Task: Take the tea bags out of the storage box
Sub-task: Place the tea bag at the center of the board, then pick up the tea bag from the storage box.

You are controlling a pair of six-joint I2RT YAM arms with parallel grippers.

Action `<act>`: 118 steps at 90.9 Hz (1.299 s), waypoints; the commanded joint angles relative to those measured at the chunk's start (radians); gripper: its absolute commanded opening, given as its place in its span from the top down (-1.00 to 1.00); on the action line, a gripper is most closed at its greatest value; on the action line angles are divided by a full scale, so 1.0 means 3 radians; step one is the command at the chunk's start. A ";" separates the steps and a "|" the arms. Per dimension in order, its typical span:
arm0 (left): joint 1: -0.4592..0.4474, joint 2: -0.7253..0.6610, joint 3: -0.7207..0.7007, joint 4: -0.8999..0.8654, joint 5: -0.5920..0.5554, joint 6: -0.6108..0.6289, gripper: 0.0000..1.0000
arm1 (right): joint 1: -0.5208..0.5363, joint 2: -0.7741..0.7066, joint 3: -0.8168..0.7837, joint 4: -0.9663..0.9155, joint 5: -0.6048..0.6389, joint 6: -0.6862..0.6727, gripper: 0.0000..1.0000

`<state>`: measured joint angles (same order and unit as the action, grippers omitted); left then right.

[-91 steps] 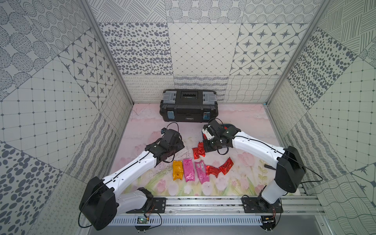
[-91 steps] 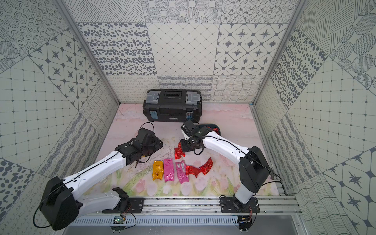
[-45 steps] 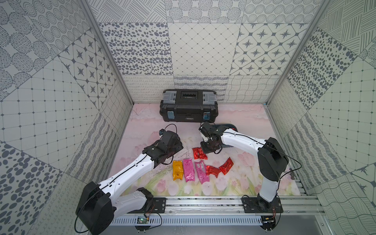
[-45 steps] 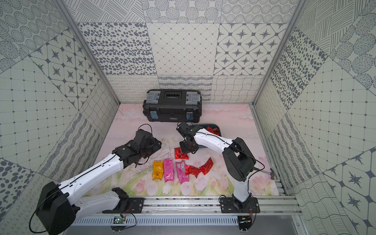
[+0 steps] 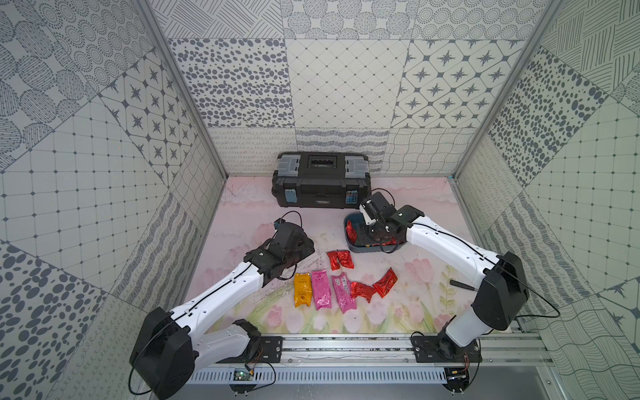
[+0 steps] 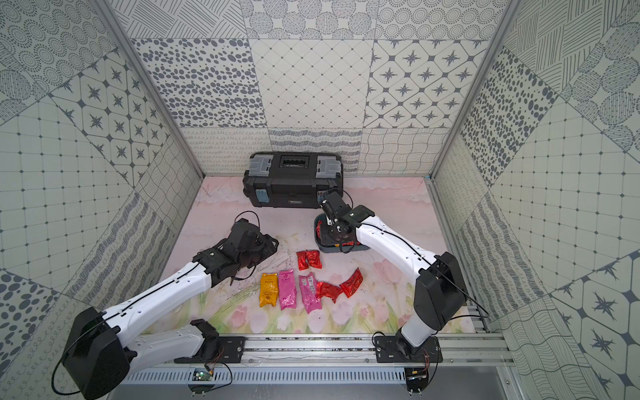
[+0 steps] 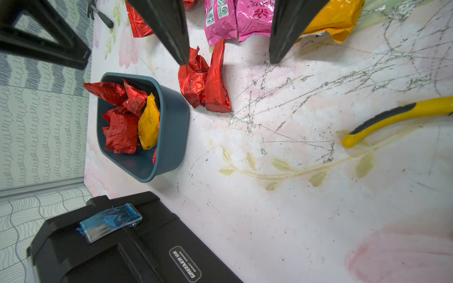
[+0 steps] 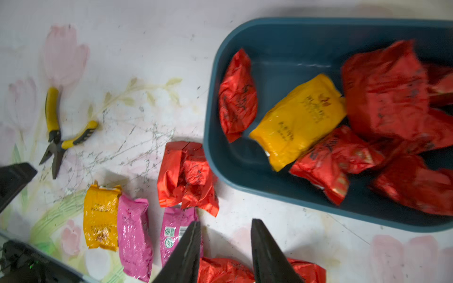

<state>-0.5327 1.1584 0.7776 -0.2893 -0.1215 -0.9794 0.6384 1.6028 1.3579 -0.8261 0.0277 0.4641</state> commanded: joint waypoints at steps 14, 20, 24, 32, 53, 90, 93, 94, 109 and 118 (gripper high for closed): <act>0.0042 0.0031 -0.0040 0.0544 0.0291 0.0171 -0.13 | -0.0303 0.0279 -0.0030 0.0534 -0.0350 0.0124 0.11; 0.0042 0.0035 -0.0037 0.0542 0.0288 0.0175 -0.13 | -0.0312 0.0395 0.0027 0.0622 -0.0481 0.0176 0.04; 0.0042 0.0041 -0.0043 0.0542 0.0278 0.0171 -0.13 | -0.0316 0.0485 0.0075 0.0670 -0.0534 0.0207 0.01; 0.0042 0.0058 -0.0039 0.0547 0.0277 0.0166 -0.13 | -0.0325 0.0689 0.0185 0.0726 -0.0569 0.0286 -0.04; 0.0041 0.0132 -0.0012 0.0528 0.0281 0.0143 -0.13 | -0.0356 0.1140 0.0493 0.0816 -0.0599 0.0449 -0.13; 0.0042 0.0202 0.0030 0.0478 0.0259 0.0140 -0.13 | -0.0405 0.1646 0.0868 0.0834 -0.0611 0.0482 -0.08; 0.0042 0.0205 0.0035 0.0472 0.0262 0.0139 -0.13 | -0.0405 0.1675 0.0882 0.0833 -0.0600 0.0483 -0.05; 0.0042 0.0207 0.0035 0.0473 0.0259 0.0140 -0.13 | -0.0405 0.1682 0.0883 0.0834 -0.0597 0.0480 -0.04; 0.0042 0.0203 0.0052 0.0450 0.0232 0.0144 -0.13 | -0.0411 0.1750 0.0890 0.0836 -0.0621 0.0512 0.44; 0.0042 0.0204 0.0058 0.0448 0.0221 0.0147 -0.13 | -0.0410 0.1708 0.0871 0.0837 -0.0633 0.0515 0.74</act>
<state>-0.5327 1.2163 0.7799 -0.1837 -0.0559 -0.9569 0.5190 2.1101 1.6035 -0.5919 -0.1562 0.6113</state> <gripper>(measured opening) 0.563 0.173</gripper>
